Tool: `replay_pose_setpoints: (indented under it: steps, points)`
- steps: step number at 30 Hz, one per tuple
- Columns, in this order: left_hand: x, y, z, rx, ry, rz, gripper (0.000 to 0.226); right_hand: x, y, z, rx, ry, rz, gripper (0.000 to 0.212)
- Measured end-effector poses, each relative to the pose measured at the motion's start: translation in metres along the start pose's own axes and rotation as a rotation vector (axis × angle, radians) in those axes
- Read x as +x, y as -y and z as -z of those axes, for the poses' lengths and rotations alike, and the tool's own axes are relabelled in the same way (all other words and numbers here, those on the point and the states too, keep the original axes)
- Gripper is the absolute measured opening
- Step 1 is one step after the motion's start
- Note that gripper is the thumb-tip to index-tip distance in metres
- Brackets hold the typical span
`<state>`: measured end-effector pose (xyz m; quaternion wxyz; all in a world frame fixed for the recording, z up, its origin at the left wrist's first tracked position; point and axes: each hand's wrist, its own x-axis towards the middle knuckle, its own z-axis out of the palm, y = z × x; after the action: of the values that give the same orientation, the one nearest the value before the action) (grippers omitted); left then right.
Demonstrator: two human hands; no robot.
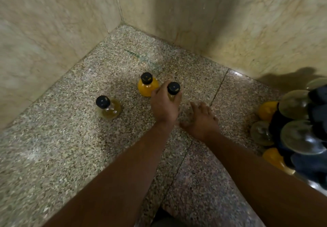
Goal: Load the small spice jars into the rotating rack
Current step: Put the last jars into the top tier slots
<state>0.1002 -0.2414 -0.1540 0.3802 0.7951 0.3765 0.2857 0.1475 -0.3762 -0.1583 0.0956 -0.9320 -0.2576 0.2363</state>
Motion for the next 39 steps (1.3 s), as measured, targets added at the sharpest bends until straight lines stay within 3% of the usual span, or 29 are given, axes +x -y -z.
replay_pose_setpoints:
  steps: [9, 18, 26, 34, 39]
  points:
    - [-0.065, -0.041, 0.020, 0.002, -0.026, -0.157, 0.050, -0.063, -0.033, 0.015, 0.355, -0.289, -0.025, 0.057]
    - [-0.163, -0.106, 0.000, -0.003, 0.157, -0.292, 0.056, -0.151, -0.111, 0.029, 0.804, -0.534, -0.234, 0.022]
    - [-0.245, -0.167, -0.034, -0.165, 0.340, -0.493, 0.052, -0.234, -0.189, 0.055, 1.244, -0.729, -0.224, 0.034]
    - [-0.258, -0.210, -0.050, -0.227, 0.402, -0.566, 0.051, -0.249, -0.231, 0.100, 1.600, -0.706, -0.280, 0.041]
    - [-0.252, -0.222, -0.060, -0.158, 0.438, -0.605, 0.054, -0.241, -0.230, 0.119, 1.687, -0.638, -0.286, 0.022]
